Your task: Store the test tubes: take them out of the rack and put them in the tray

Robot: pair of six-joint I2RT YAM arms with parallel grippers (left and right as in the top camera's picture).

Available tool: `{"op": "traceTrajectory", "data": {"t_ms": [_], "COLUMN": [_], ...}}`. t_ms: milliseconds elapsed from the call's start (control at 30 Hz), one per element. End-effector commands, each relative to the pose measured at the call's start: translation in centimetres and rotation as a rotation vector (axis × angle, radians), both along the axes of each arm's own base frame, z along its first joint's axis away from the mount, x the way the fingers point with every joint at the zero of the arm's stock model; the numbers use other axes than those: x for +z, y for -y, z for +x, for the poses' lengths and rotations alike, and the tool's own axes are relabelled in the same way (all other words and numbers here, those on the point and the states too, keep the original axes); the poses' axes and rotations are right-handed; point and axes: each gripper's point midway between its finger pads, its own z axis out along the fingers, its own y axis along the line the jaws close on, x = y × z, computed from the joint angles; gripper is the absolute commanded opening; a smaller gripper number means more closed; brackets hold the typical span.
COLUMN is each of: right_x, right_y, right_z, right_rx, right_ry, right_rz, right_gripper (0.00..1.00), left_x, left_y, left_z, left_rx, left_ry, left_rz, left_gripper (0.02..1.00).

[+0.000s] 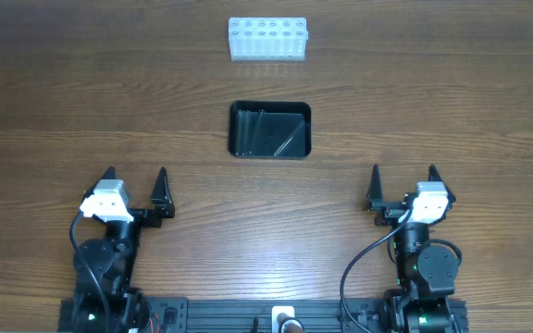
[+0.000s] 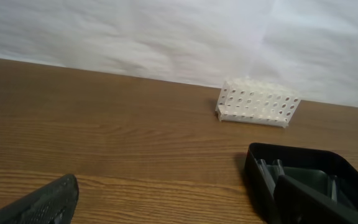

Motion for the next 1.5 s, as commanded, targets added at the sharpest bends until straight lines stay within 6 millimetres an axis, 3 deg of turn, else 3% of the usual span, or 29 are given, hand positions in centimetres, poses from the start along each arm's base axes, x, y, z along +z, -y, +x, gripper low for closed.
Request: {"op": "traceTrajectory", "data": {"t_ms": [33, 400, 1500], "right_x": [-0.2, -1.8, -1.8], "right_y": [-0.4, -0.5, -0.5], "right_z": [0.0, -0.1, -0.1], "right_rx": [0.028, 0.036, 0.033], "right_ry": [0.002, -0.067, -0.066], "right_rz": [-0.089, -0.090, -0.090], "right_gripper": [0.991, 0.993, 0.993], "left_x": [-0.1, -0.2, -0.2], "left_y": [0.0, 0.0, 0.0], "left_z": [0.0, 0.0, 0.0], "left_rx": [-0.007, -0.006, -0.006], "left_ry": [0.000, 0.000, 0.000], "left_rz": [0.017, 0.016, 0.016], "left_gripper": [1.000, 1.000, 1.000]}}
